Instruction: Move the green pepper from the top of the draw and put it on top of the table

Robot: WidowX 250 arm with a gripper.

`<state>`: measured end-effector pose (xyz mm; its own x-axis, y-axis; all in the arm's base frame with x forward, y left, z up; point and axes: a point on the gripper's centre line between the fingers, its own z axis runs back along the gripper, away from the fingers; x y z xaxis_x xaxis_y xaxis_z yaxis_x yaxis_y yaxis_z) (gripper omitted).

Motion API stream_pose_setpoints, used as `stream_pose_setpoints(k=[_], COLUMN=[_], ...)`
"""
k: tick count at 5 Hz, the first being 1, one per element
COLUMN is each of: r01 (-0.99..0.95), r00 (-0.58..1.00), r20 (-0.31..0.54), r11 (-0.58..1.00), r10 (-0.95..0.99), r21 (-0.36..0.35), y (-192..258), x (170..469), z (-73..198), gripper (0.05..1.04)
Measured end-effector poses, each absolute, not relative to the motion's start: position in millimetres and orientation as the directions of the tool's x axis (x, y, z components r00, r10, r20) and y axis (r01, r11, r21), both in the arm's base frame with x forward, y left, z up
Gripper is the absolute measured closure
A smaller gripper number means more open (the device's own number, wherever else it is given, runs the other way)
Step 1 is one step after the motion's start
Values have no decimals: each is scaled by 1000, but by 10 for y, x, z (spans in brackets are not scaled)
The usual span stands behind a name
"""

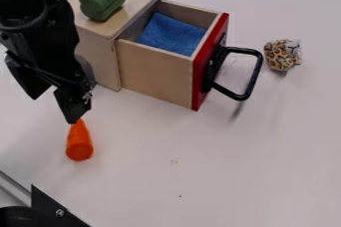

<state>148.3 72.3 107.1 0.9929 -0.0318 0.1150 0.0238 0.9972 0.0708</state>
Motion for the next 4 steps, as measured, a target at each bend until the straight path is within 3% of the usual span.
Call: stream_pose_setpoints(k=[1,4], r01=[24,-25], r00=[994,976], r20=[106,215], r11=[998,1000], r10=[-31,22], r21=[65,9], y=[711,1127], x=[1463,2184], z=[1042,1470], gripper=[84,84])
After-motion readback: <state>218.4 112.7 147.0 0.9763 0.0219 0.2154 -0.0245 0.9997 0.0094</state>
